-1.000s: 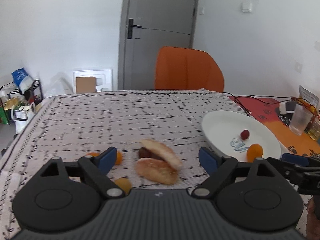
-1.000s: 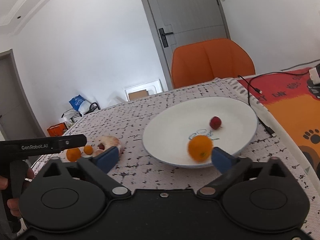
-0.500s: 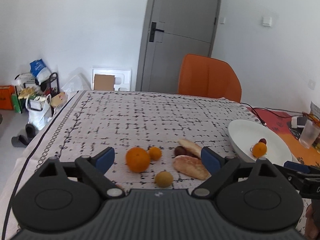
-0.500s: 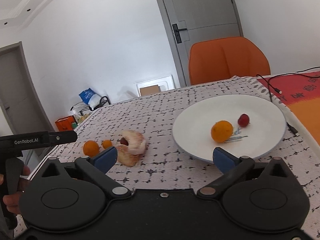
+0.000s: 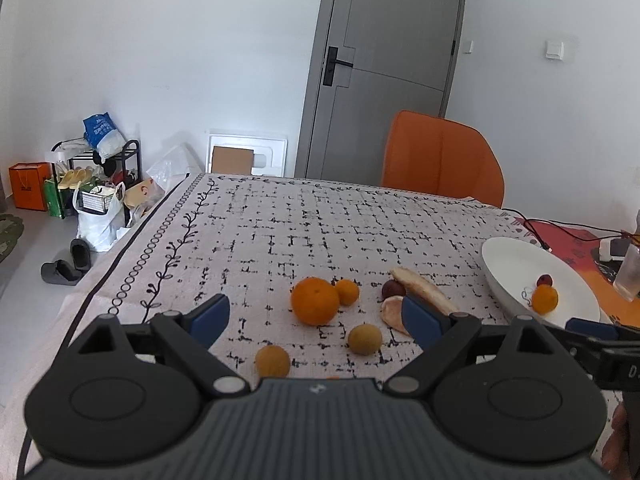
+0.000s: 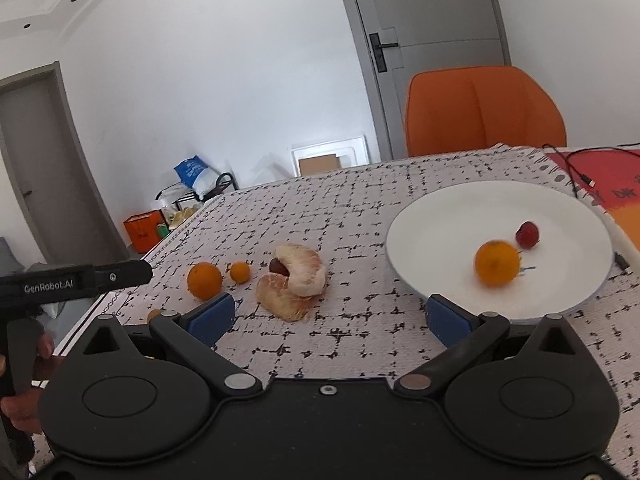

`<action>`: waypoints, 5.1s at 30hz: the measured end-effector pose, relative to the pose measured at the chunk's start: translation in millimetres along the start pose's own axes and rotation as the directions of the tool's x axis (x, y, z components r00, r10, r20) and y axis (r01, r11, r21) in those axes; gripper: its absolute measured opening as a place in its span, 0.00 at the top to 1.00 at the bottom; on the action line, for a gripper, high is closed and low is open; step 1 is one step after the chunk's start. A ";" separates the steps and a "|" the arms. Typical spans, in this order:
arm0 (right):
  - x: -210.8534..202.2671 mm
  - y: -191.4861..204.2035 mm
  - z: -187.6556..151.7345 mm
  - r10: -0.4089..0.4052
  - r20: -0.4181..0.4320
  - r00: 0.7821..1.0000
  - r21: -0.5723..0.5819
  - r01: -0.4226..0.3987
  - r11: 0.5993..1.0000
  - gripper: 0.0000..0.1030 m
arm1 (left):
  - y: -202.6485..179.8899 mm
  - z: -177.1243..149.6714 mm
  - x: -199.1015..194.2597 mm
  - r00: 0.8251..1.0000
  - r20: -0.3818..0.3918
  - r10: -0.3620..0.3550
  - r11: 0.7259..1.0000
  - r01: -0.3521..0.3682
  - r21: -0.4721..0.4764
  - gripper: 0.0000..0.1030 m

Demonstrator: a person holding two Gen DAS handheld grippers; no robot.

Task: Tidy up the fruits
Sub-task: 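Move both tools back toward the fruit pile and grasp a small orange with the left tool, then grasp the yellow-green fruit with the right tool, then carry both fruits over the white bowl and open both tools to release them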

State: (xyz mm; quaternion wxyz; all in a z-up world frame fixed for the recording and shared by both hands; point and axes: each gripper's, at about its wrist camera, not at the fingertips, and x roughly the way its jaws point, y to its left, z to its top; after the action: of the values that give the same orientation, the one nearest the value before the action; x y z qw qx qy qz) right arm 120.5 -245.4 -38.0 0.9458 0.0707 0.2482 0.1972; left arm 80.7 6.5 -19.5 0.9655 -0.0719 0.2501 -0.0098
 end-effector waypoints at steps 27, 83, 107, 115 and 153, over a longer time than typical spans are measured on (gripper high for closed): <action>19.1 13.1 -10.7 0.048 -0.070 0.996 -0.036 -0.051 0.998 0.01 | -1.7 -42.1 27.2 0.986 -0.144 -0.087 0.995 0.080 -0.055 0.79; 38.7 24.9 8.5 0.145 -0.081 0.986 -0.056 -0.150 0.987 0.80 | 2.4 -1.8 19.1 0.997 -0.044 -0.070 0.997 0.069 -0.024 0.79; -22.0 -56.7 14.5 -0.063 0.054 0.997 0.045 0.060 0.997 0.80 | -100.0 13.2 43.4 0.966 -0.051 -0.252 0.959 0.256 0.124 0.79; -34.5 -82.5 10.6 -0.116 0.078 0.990 0.086 0.109 0.990 0.80 | -130.2 17.8 56.8 0.955 -0.069 -0.287 0.940 0.295 0.172 0.79; -41.5 -116.8 6.2 -0.174 0.080 0.982 0.154 0.160 0.975 0.58 | -179.9 23.9 86.0 0.960 -0.105 -0.258 0.928 0.277 0.250 0.42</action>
State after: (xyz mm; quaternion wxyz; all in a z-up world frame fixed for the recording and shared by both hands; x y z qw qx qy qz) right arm 130.0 -369.1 -41.4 0.9618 0.1281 0.2227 0.0948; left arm 170.6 -173.0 -14.3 0.9467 0.0232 0.2683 -0.1768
